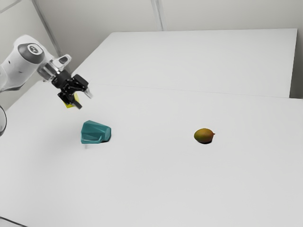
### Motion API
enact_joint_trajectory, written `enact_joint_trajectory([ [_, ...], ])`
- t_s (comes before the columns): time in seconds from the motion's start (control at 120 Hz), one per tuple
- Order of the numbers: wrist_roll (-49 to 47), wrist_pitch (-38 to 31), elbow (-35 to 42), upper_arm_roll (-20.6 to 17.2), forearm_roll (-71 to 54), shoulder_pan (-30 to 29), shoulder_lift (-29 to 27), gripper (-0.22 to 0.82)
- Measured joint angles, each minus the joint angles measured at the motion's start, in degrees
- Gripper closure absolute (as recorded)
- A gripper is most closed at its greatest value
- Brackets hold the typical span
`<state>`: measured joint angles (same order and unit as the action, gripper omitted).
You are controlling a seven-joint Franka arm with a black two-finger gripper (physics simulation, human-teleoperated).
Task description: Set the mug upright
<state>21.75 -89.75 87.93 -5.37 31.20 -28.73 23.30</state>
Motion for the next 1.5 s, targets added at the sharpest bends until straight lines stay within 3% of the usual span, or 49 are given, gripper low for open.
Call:
enact_joint_trajectory([
  [0.367, 3.01, -0.28, 0.62, -0.04, 4.59, -6.64, 7.59, 0.00],
  [0.7, 4.88, -2.41, 1.36, -0.52, 6.70, -6.75, 10.34, 0.00],
  [0.992, 5.86, -4.32, 7.16, -0.61, 8.70, -4.73, 9.44, 0.01],
  [1.042, 5.98, -4.54, 7.41, -0.61, 8.97, -4.48, 9.18, 0.07],
  [1.225, 6.34, -4.98, 7.54, -0.63, 9.40, -4.23, 7.70, 0.43],
  [1.375, 6.53, -5.08, 7.50, -1.17, 9.91, -3.56, 7.22, 0.61],
  [1.5, 6.58, -5.19, 7.11, -2.42, 10.36, -3.17, 7.09, 0.70],
])
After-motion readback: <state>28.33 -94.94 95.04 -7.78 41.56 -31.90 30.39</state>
